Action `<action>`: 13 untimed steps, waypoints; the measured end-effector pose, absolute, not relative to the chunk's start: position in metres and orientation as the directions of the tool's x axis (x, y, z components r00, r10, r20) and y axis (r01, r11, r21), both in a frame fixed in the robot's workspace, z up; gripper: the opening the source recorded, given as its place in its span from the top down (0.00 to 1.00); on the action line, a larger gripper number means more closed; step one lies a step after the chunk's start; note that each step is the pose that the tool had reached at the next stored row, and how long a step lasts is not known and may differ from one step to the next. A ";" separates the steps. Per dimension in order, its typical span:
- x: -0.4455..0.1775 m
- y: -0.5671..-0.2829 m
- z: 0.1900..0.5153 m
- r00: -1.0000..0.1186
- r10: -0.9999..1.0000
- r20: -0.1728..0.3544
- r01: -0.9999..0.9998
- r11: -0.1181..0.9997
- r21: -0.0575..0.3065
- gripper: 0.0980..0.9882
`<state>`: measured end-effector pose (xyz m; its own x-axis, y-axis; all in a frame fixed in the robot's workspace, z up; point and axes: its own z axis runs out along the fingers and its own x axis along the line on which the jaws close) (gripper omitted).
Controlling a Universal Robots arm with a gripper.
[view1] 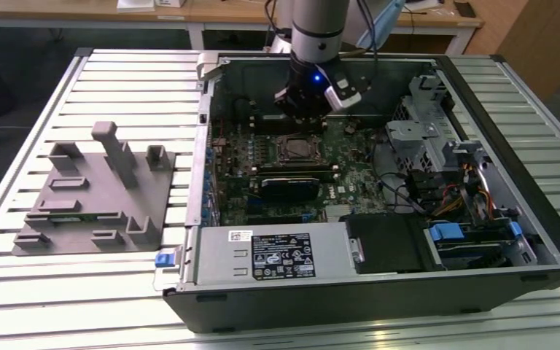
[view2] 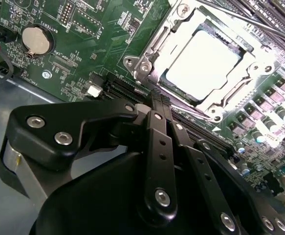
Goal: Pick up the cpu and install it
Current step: 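Install the first cpu locking lever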
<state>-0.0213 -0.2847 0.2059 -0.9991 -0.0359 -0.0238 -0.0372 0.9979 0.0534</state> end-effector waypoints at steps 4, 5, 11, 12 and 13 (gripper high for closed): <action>-0.020 -0.285 0.203 -0.999 -0.036 -0.024 -0.037 0.998 0.053 0.99; -0.020 -0.285 0.202 -0.999 -0.036 -0.024 -0.037 0.998 0.053 0.99; -0.020 -0.285 0.201 -0.999 -0.036 -0.024 -0.037 0.998 0.053 0.99; -0.020 -0.285 0.201 -0.999 -0.036 -0.024 -0.037 0.998 0.053 0.99; -0.020 -0.285 0.201 -0.999 -0.036 -0.024 -0.037 0.998 0.053 0.99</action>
